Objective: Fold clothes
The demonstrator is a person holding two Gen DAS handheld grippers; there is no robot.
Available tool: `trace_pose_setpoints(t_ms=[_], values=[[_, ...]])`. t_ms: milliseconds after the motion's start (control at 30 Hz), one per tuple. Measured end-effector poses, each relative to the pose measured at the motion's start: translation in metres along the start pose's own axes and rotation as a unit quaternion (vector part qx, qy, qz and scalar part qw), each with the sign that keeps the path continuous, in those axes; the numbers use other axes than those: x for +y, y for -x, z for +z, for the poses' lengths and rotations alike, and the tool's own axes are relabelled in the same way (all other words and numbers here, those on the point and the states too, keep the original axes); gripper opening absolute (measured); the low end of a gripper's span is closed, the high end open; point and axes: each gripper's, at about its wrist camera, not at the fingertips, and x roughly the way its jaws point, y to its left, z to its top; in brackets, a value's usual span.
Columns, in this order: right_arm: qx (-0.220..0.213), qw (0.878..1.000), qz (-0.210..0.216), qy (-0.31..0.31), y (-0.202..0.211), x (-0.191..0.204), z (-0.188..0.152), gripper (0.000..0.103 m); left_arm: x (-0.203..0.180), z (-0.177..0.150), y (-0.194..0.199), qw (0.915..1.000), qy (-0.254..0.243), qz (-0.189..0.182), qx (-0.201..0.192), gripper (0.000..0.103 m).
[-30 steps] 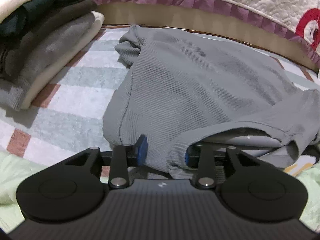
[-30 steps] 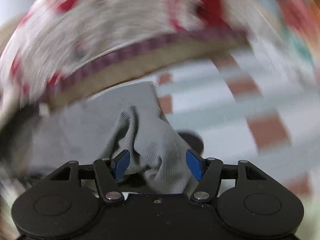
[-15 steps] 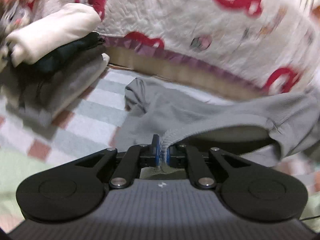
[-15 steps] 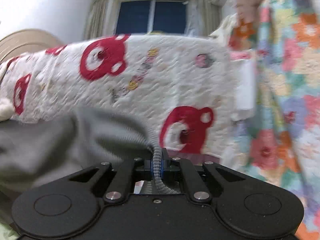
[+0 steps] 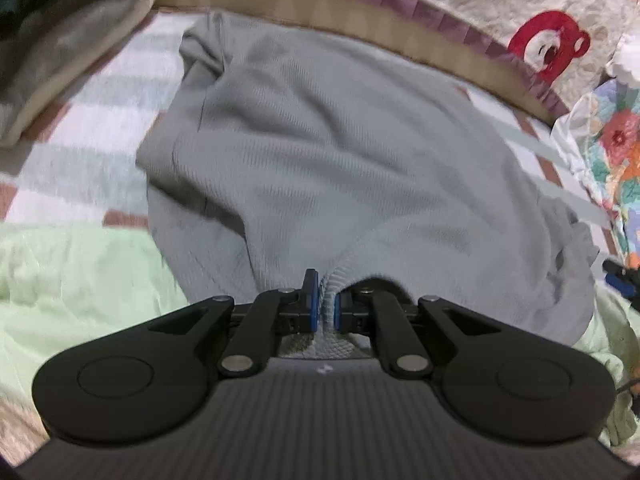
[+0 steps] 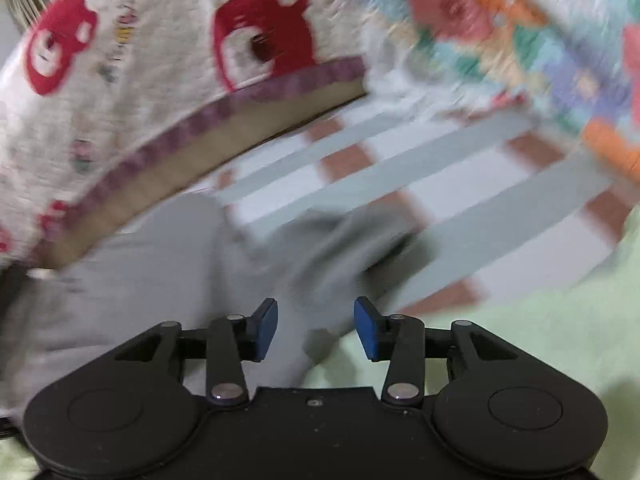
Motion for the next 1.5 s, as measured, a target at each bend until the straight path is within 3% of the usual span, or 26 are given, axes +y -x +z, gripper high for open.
trace_pose_setpoints(t_ms=[100, 167, 333, 433, 500, 600, 633, 667, 700, 733, 767, 833, 933, 1000, 1133, 1333, 1400, 1433, 1467, 1500], values=[[0.035, 0.996, 0.055, 0.056, 0.007, 0.034, -0.029, 0.048, 0.001, 0.008, 0.0, 0.9999, -0.003, 0.002, -0.01, 0.008], [0.056, 0.985, 0.098, 0.128, 0.014, 0.064, -0.053, 0.05, 0.003, 0.011, -0.002, 0.9999, -0.004, 0.003, -0.013, 0.009], [0.128, 0.935, 0.208, 0.256, 0.012, 0.122, -0.092, 0.055, 0.0, 0.012, -0.008, 0.9998, -0.019, 0.006, -0.005, 0.009], [0.149, 0.916, 0.238, 0.287, 0.011, 0.144, -0.099, 0.069, 0.0, 0.011, -0.011, 0.9998, -0.016, 0.008, 0.003, 0.01], [0.148, 0.906, 0.206, 0.339, 0.005, 0.161, -0.11, 0.071, 0.001, 0.01, -0.013, 0.9998, -0.012, 0.016, 0.003, 0.017], [0.114, 0.889, 0.09, 0.434, -0.017, 0.184, -0.123, 0.066, -0.004, 0.006, -0.014, 0.9981, -0.035, 0.05, -0.011, 0.04], [0.122, 0.899, 0.105, 0.407, -0.023, 0.182, -0.117, 0.057, -0.002, 0.007, -0.014, 0.9981, -0.036, 0.049, -0.012, 0.041], [0.13, 0.908, 0.12, 0.379, -0.028, 0.179, -0.111, 0.025, -0.001, 0.008, -0.015, 0.9981, -0.037, 0.048, -0.013, 0.04], [0.14, 0.922, 0.134, 0.335, -0.03, 0.173, -0.102, 0.017, 0.001, 0.009, -0.016, 0.9982, -0.04, 0.043, -0.01, 0.013], [0.146, 0.931, 0.15, 0.298, -0.032, 0.165, -0.089, 0.014, -0.001, 0.011, -0.013, 0.9981, -0.053, 0.03, 0.0, 0.005], [0.142, 0.937, 0.177, 0.266, -0.024, 0.158, -0.078, 0.012, -0.009, 0.011, 0.0, 0.9965, -0.079, 0.029, -0.003, 0.004], [0.133, 0.941, 0.226, 0.215, -0.006, 0.146, -0.057, 0.012, -0.023, 0.011, 0.026, 0.9919, -0.124, 0.023, -0.011, 0.004], [0.112, 0.939, 0.267, 0.188, 0.041, 0.129, -0.041, 0.012, -0.022, 0.009, 0.068, 0.9927, -0.114, -0.035, -0.019, 0.005], [0.114, 0.939, 0.261, 0.191, 0.057, 0.124, -0.041, 0.012, -0.019, 0.004, 0.073, 0.9929, -0.108, -0.049, -0.006, 0.006], [0.139, 0.938, 0.178, 0.264, 0.044, 0.131, -0.078, 0.012, -0.011, -0.008, 0.058, 0.9931, -0.102, -0.046, 0.035, 0.006], [0.186, 0.938, 0.151, 0.25, 0.014, 0.129, -0.103, 0.013, 0.0, -0.026, 0.035, 0.9901, -0.094, -0.04, 0.096, 0.01], [0.201, 0.938, 0.137, 0.247, 0.019, 0.127, -0.103, 0.023, 0.004, -0.032, 0.027, 0.9883, -0.091, -0.038, 0.117, 0.018], [0.208, 0.938, 0.123, 0.249, 0.021, 0.127, -0.103, 0.032, 0.006, -0.034, 0.025, 0.9876, -0.09, -0.038, 0.124, 0.019], [0.2, 0.939, 0.102, 0.26, 0.025, 0.129, -0.104, 0.048, 0.006, -0.035, 0.03, 0.9879, -0.091, -0.038, 0.12, 0.019], [0.192, 0.94, 0.082, 0.271, 0.03, 0.13, -0.105, 0.051, 0.007, -0.036, 0.034, 0.9884, -0.09, -0.039, 0.116, 0.023]])
